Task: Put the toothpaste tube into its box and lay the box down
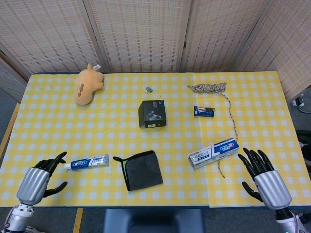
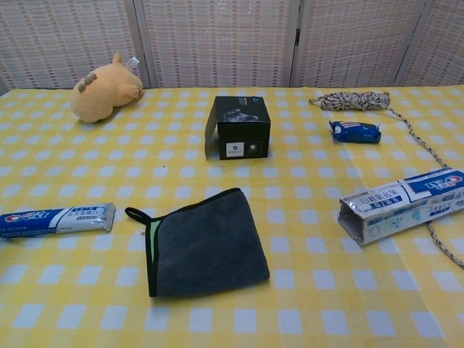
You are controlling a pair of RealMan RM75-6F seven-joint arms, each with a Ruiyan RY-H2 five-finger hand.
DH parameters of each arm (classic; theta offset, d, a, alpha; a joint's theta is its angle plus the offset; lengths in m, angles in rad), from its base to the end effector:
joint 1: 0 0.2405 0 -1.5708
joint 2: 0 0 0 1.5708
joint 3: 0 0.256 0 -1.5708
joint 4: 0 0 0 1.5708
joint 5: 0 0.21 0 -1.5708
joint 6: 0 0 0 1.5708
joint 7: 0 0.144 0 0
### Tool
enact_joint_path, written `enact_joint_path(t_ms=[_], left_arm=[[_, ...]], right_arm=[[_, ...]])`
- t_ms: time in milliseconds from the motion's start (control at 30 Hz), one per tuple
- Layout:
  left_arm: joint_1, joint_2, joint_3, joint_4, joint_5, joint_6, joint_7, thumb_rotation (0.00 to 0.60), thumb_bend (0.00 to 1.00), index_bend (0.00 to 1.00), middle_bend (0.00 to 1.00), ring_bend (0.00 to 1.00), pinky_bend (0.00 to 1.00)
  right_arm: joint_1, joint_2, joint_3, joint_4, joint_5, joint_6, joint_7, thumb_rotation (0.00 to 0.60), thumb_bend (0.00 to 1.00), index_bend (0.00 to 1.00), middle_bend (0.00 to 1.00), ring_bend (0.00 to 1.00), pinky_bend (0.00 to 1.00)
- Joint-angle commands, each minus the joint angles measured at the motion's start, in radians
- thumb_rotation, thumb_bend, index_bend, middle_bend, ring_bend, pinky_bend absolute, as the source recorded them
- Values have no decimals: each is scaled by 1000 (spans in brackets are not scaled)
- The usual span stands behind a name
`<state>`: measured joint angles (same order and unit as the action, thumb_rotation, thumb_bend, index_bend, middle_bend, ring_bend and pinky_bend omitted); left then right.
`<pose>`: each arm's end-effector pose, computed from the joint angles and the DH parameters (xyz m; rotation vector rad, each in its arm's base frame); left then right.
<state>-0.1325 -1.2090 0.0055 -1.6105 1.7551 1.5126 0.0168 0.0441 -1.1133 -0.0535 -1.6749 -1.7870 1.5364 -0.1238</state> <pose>-0.2628 0.1764 0.1149 -1.6224 -0.8332 -1.1180 -0.2723 -0.1412 0.1347 1.6456 -0.7905 0.9602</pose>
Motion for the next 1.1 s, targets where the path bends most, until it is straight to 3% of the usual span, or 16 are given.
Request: enact_joint_path(t_ms=[33, 100, 167, 300, 567, 800, 1100], left_arm=[[-54, -9, -24, -62, -18, -78, 40, 600, 227, 225, 889, 867, 882], [-83, -14, -34, -88, -45, -132, 69, 600, 228, 270, 982, 961, 970], [-103, -35, -50, -106, -84, -171, 107, 600, 228, 306, 1000, 998, 999], [-134, -83, -86, -130, -188, -233, 140, 600, 229, 375, 1000, 1000, 1000], [-223, -88, -148, -206, -468, -410, 280, 600, 237, 376, 1000, 1000, 1000], [-272, -135, -170, -182, -592, -435, 344, 600, 243, 363, 1000, 1000, 1000], [-307, -185, -166, -108, -666, -437, 377, 600, 236, 362, 1000, 1000, 1000]], right_arm=[[6, -4, 7, -9, 22, -21, -17, 600, 334, 0, 0, 0, 0], [10, -9, 9, -9, 31, -33, -29, 600, 335, 0, 0, 0, 0], [14, -13, 10, -9, 37, -43, -38, 600, 335, 0, 0, 0, 0], [27, -11, 6, -12, 38, -62, -13, 600, 335, 0, 0, 0, 0], [40, -2, 10, -16, 68, -91, -3, 600, 335, 0, 0, 0, 0], [42, 2, 15, -19, 86, -92, -7, 600, 334, 0, 0, 0, 0], [51, -1, 18, -21, 108, -114, -19, 600, 335, 0, 0, 0, 0]])
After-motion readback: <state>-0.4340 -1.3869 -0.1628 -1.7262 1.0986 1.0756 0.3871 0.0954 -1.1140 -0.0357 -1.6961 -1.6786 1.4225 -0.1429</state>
